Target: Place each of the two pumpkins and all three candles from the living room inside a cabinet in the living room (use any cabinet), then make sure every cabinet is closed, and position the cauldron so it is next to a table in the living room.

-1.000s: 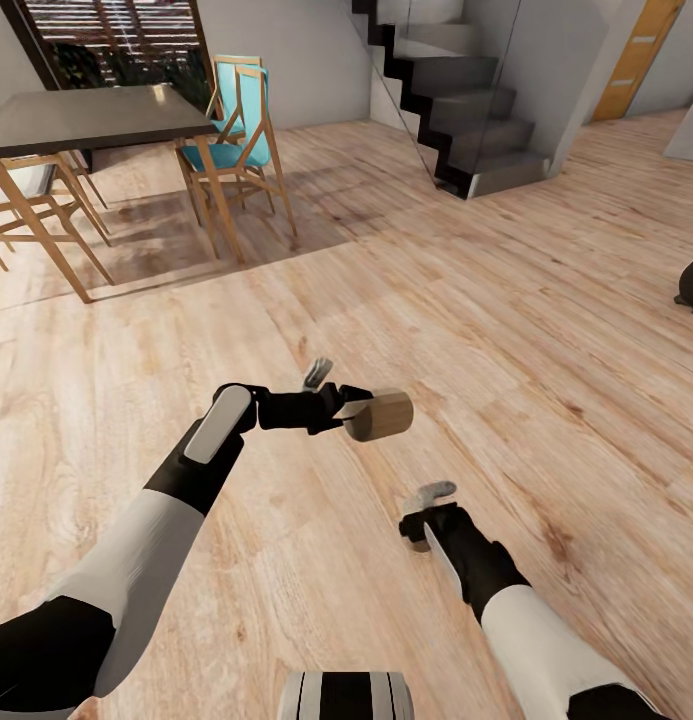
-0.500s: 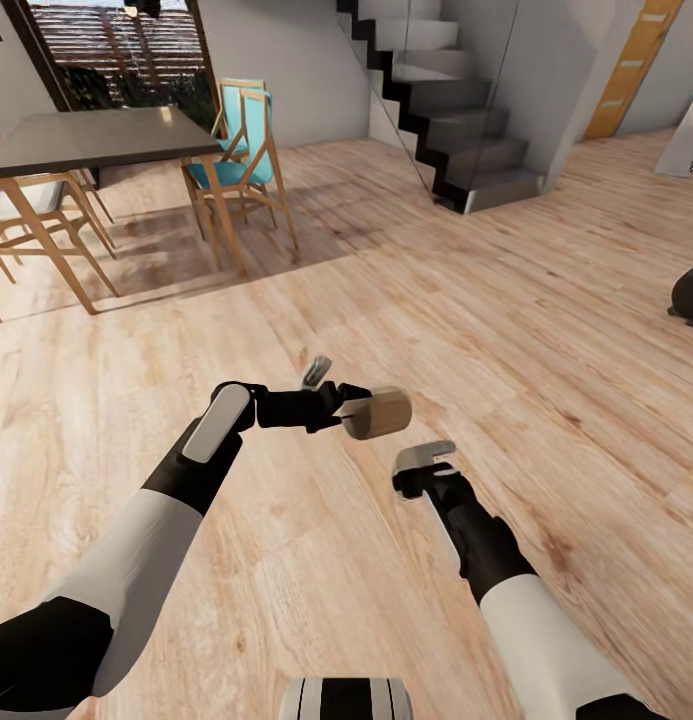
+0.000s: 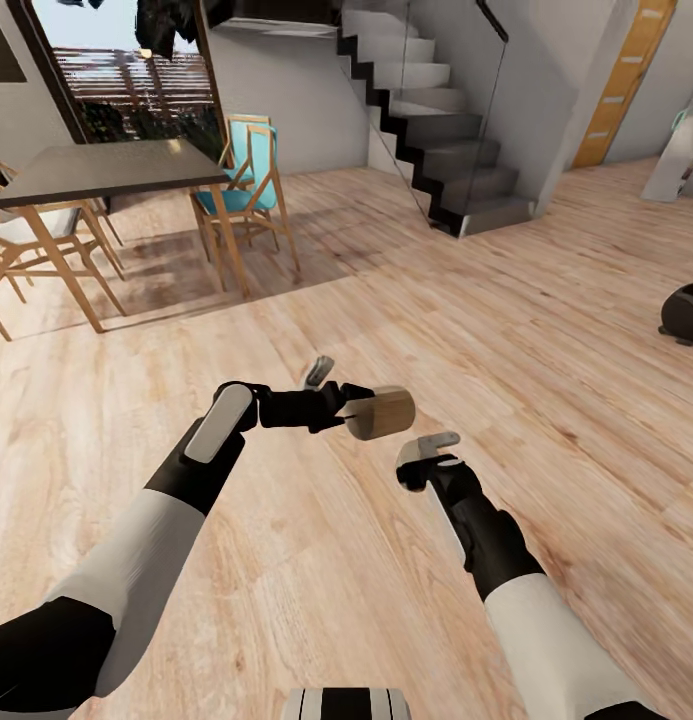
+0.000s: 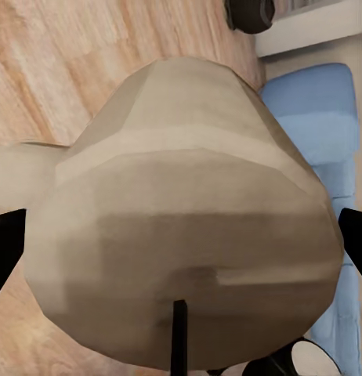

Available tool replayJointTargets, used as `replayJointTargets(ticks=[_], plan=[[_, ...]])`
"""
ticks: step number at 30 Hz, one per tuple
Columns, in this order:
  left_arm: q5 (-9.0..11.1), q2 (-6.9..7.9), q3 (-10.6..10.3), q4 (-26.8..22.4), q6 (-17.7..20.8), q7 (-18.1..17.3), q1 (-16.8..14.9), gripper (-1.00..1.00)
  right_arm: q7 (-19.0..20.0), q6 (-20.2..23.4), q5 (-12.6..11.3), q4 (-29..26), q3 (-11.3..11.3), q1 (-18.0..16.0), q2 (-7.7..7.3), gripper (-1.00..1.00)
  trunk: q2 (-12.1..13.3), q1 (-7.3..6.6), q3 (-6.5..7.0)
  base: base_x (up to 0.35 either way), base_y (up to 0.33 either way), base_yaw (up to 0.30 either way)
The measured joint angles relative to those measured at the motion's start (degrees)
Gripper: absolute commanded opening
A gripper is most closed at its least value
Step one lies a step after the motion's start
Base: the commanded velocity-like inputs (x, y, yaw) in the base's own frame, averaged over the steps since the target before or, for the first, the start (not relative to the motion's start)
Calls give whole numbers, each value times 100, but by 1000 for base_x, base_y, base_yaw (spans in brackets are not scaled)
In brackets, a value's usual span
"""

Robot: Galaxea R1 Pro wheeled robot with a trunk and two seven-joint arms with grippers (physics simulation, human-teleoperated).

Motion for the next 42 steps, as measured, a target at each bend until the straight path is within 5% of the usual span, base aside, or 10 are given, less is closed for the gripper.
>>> replayJointTargets(ticks=[8,18,42], plan=[[65,41,9,-194,-1,-9,7,-100,-7,24,2,76,6,0,1,-100,11,-21,177,0,0,0],[49,407,17,-891,10,-8,168,-100,-8,22,17,62,12,0,8,-100,24,-47,399,0,0,0],[51,342,8,-803,3,1,177,-100,-27,-21,12,119,19,0,15,-100,56,-108,861,0,0,76]])
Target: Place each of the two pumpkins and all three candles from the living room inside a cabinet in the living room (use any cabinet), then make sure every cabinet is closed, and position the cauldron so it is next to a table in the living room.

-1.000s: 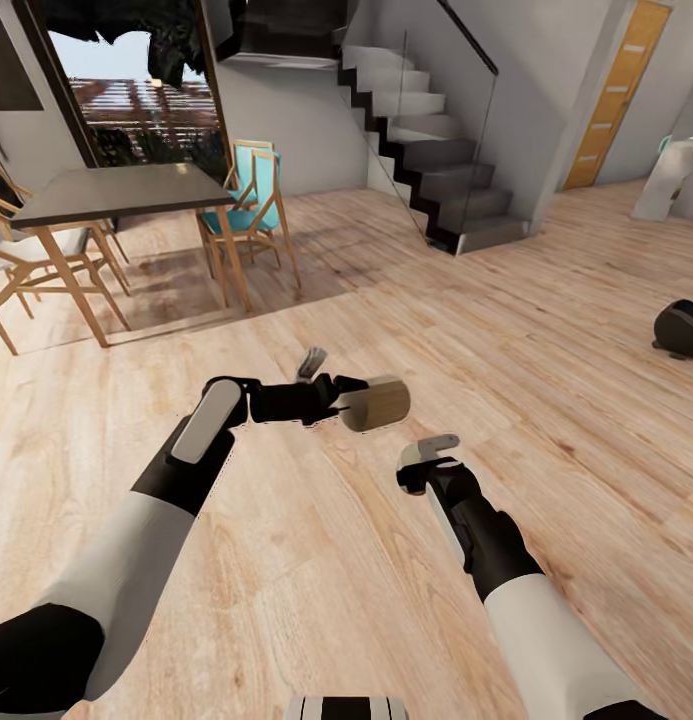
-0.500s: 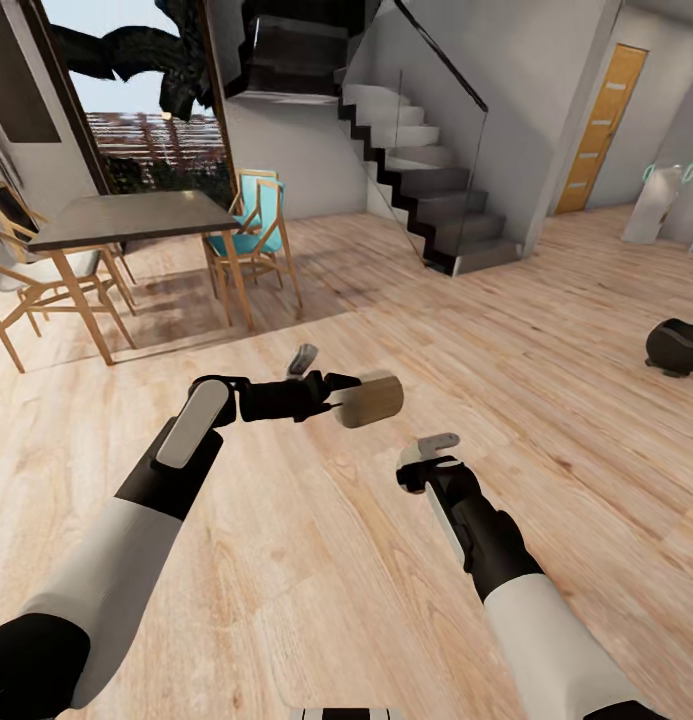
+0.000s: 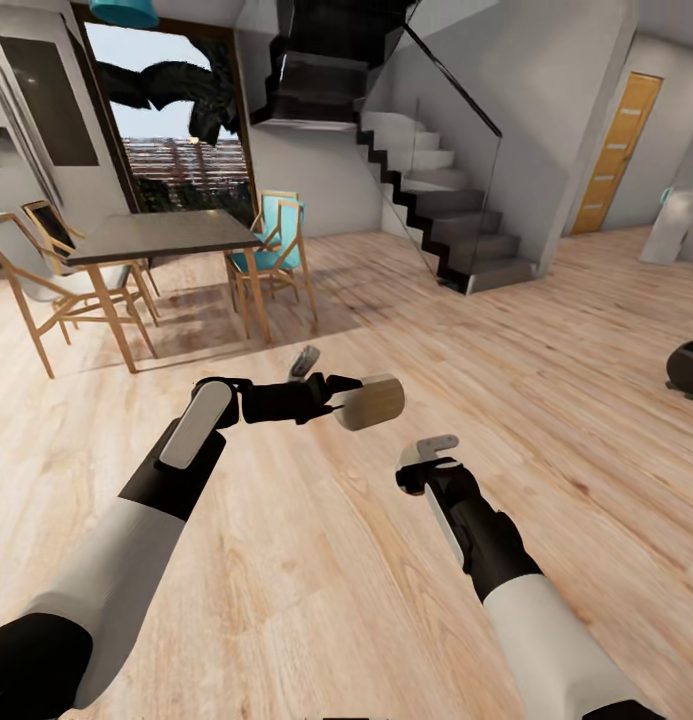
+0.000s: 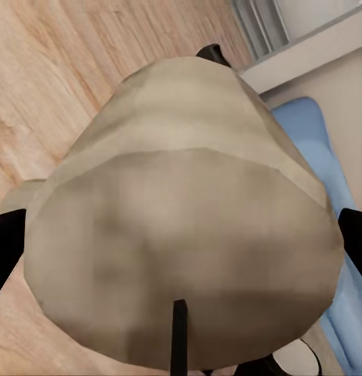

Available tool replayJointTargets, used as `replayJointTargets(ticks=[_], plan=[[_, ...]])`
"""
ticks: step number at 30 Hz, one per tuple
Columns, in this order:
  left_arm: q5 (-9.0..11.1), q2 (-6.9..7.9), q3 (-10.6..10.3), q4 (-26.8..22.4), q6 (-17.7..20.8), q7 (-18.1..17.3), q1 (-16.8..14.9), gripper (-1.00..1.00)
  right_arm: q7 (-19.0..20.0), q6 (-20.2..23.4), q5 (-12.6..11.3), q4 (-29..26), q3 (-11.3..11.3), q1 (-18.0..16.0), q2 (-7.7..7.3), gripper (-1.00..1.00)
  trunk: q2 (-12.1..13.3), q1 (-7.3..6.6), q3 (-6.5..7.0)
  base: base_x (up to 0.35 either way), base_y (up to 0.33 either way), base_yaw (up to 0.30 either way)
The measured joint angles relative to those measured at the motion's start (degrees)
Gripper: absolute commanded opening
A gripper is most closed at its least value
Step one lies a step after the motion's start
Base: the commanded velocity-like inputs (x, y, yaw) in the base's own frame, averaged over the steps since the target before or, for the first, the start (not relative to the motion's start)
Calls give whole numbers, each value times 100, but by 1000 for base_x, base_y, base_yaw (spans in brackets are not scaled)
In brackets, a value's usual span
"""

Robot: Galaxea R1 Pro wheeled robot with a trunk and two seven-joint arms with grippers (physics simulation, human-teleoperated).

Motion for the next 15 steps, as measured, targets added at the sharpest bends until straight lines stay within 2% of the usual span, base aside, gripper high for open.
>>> replayJointTargets(ticks=[2,7,15], plan=[[3,-3,0,2,0,0,-1,-100,0,-1,-5,12,2,0,2,-100,3,-5,30,0,0,176],[-4,-20,0,6,-6,0,-1,-100,-11,-11,-14,220,13,1,31,-100,203,-114,83,0,0,176],[-9,-182,0,241,-9,0,-1,-100,-22,-20,3,496,21,1,62,-100,523,-289,167,0,0,168]])
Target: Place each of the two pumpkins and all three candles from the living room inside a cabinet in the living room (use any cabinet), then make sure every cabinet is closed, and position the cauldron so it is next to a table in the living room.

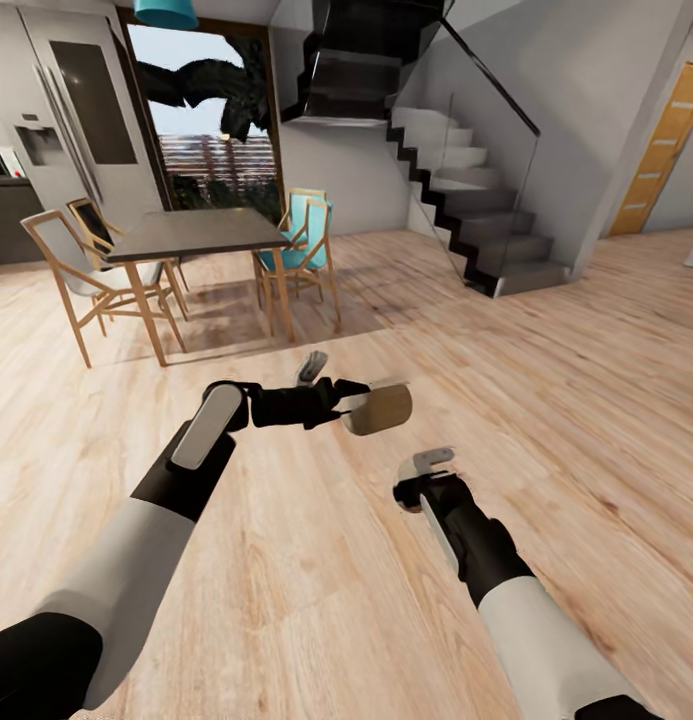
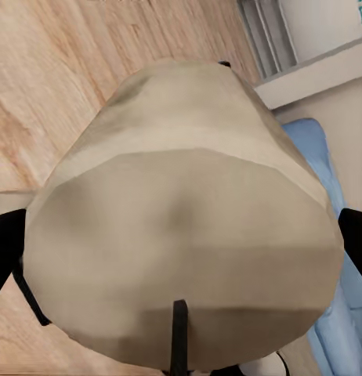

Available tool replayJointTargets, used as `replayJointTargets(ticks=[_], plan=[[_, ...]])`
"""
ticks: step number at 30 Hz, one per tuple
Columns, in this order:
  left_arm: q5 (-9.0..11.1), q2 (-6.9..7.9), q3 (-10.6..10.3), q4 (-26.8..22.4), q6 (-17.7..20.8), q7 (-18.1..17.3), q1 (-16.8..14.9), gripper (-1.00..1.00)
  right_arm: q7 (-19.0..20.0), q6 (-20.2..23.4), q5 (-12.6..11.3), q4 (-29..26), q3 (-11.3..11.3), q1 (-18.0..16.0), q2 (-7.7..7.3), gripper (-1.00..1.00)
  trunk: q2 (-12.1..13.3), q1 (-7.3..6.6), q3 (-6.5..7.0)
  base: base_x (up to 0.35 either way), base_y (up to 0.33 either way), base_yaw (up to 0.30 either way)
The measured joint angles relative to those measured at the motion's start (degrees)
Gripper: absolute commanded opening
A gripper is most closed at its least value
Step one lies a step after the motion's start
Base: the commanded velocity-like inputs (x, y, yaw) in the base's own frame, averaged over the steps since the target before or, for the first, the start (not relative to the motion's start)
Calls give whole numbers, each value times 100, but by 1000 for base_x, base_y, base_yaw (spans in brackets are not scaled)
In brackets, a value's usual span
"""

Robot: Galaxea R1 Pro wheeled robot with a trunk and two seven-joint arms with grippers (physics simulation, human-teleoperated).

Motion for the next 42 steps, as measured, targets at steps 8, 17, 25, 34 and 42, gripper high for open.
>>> replayJointTargets(ticks=[8,17,25,34,42], plan=[[5,-14,6,105,-197,6,-1,-100,-4,-220,34,331,162,0,2,-100,321,-176,80,0,0,163],[-4,-21,0,115,-253,9,0,-100,-4,-295,55,452,173,1,2,-100,682,-374,171,0,0,181],[4,-90,-1,115,-254,8,0,-100,-4,-299,57,491,173,-1,1,-100,1002,-549,252,0,0,181],[-8,-92,-9,115,-253,9,0,-100,-5,-303,52,488,171,0,2,-100,1363,-747,412,0,0,229],[-17,-95,-10,117,-252,9,0,-100,-5,-303,58,492,164,1,2,-100,1684,-923,592,0,0,249]])
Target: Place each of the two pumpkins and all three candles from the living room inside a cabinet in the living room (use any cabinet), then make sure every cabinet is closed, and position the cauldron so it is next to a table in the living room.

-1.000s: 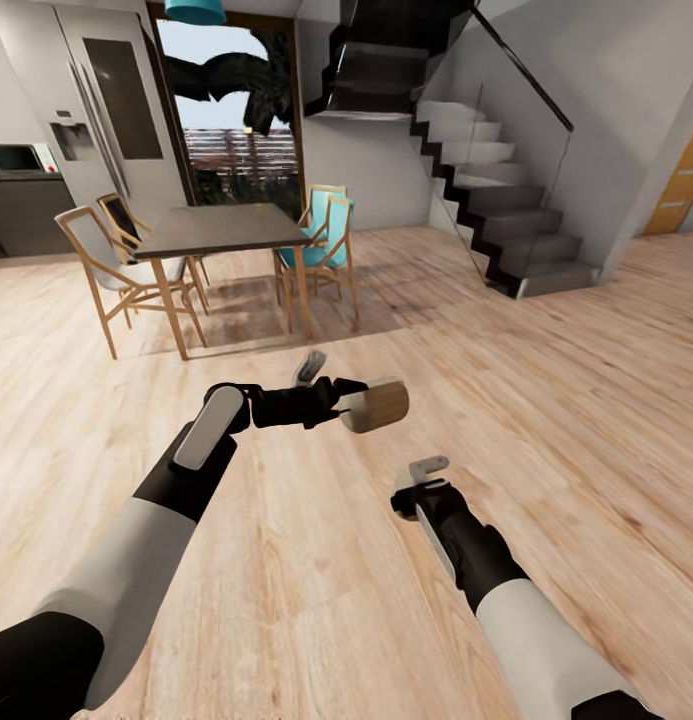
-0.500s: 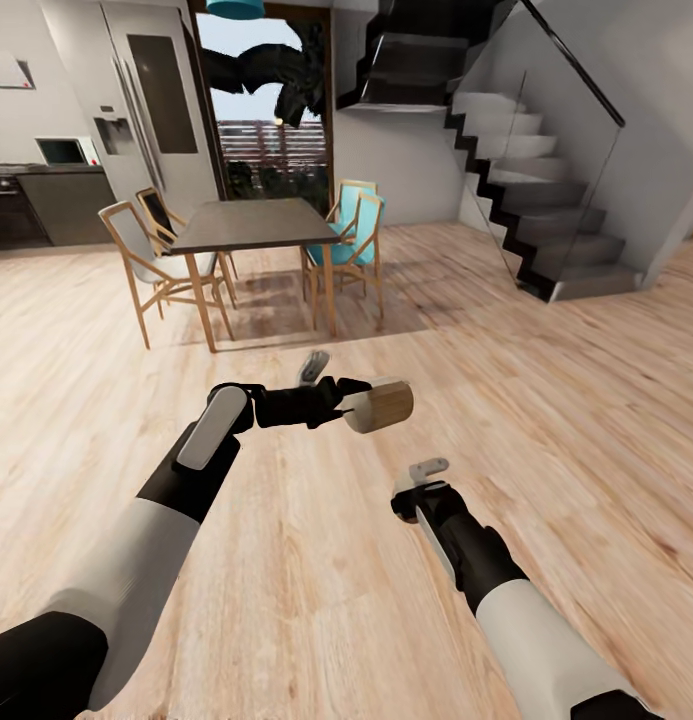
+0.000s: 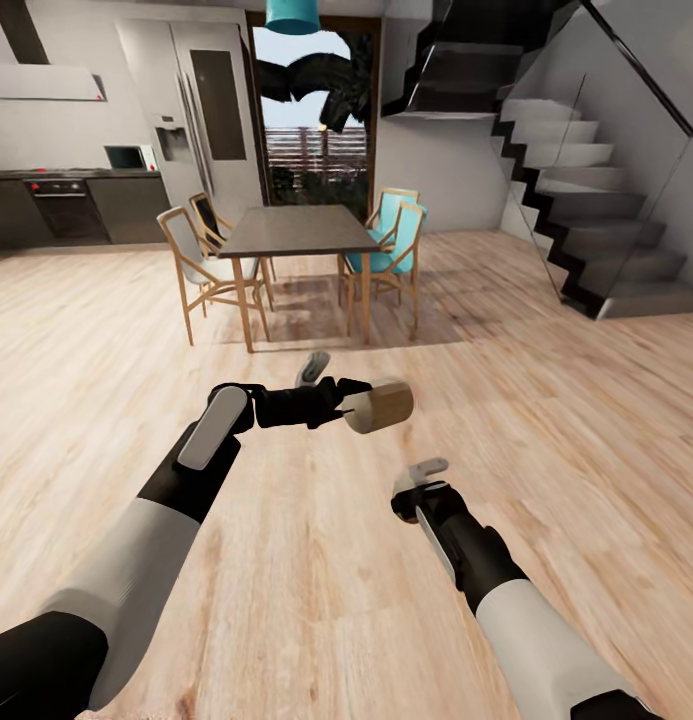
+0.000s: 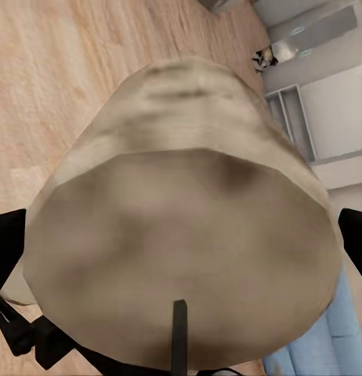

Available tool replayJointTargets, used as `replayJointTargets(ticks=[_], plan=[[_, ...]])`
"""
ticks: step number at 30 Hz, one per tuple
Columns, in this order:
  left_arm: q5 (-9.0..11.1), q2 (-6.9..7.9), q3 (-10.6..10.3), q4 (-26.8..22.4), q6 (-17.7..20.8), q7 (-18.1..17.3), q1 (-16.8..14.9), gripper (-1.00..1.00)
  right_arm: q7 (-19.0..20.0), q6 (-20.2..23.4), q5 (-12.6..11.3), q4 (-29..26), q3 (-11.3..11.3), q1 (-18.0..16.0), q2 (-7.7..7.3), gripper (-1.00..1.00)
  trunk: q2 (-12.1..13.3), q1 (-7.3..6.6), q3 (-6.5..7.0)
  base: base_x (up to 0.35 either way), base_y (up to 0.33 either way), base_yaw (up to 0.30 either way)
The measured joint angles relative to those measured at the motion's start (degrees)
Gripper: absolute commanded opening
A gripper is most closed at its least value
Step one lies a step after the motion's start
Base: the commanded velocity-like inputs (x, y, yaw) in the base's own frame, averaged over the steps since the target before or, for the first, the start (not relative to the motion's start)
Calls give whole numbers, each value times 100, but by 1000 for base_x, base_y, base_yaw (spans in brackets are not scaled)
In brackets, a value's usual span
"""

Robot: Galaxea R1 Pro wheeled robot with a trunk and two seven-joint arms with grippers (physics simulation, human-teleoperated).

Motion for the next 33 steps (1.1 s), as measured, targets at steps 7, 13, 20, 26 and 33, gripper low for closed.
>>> replayJointTargets(ticks=[7,13,20,26,33], plan=[[-2,-38,0,1,0,1,0,-100,0,0,3,0,0,0,-1,-100,281,-154,158,0,0,249],[-8,-41,0,6,1,1,1,-100,-1,0,3,2,0,0,0,-100,521,-286,293,0,0,249],[-4,-41,0,6,0,1,0,-100,0,0,3,2,0,0,0,-100,802,-439,450,0,0,250],[-3,-41,0,7,0,1,0,-100,-3,0,3,2,0,0,0,-100,1043,-571,585,0,0,250],[-6,-41,0,7,1,1,0,-100,-4,0,3,2,0,0,0,-100,1324,-725,743,0,0,250]])
